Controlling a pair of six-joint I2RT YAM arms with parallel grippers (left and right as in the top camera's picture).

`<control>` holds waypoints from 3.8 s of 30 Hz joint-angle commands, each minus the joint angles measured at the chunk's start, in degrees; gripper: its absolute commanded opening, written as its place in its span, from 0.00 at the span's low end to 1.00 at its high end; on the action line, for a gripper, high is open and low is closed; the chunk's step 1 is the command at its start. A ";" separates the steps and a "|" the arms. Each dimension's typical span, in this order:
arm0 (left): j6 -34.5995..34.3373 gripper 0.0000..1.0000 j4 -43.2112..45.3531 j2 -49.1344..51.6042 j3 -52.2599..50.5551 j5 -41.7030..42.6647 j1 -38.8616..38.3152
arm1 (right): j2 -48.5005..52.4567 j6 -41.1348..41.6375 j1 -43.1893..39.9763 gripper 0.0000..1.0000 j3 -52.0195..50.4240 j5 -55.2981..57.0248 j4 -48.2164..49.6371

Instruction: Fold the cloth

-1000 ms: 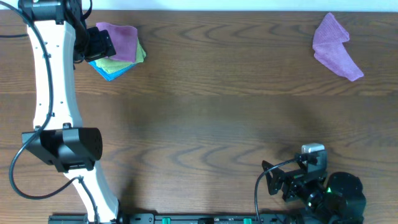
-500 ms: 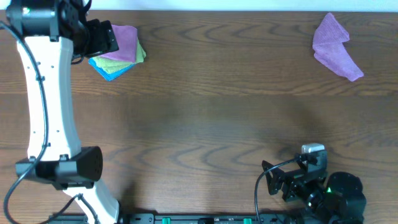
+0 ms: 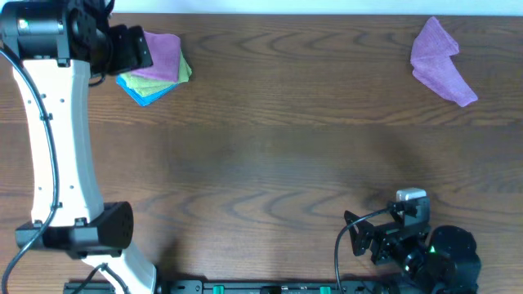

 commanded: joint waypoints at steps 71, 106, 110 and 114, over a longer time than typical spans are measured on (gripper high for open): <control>19.02 0.96 37.40 -105.42 -120.24 0.85 -0.13 | -0.31 0.63 -0.59 0.99 -0.26 -0.22 0.07; 19.17 0.95 33.33 -106.09 -120.26 0.87 -0.13 | -0.31 0.61 -0.59 0.99 -0.26 -0.20 -2.29; 19.17 0.96 33.33 -106.09 -120.26 0.87 -0.13 | -0.31 0.66 -1.36 0.99 -0.26 -0.24 -1.70; 19.17 0.95 33.33 -106.09 -120.26 0.87 -0.13 | -0.33 0.61 -3.02 0.99 -0.33 2.54 0.70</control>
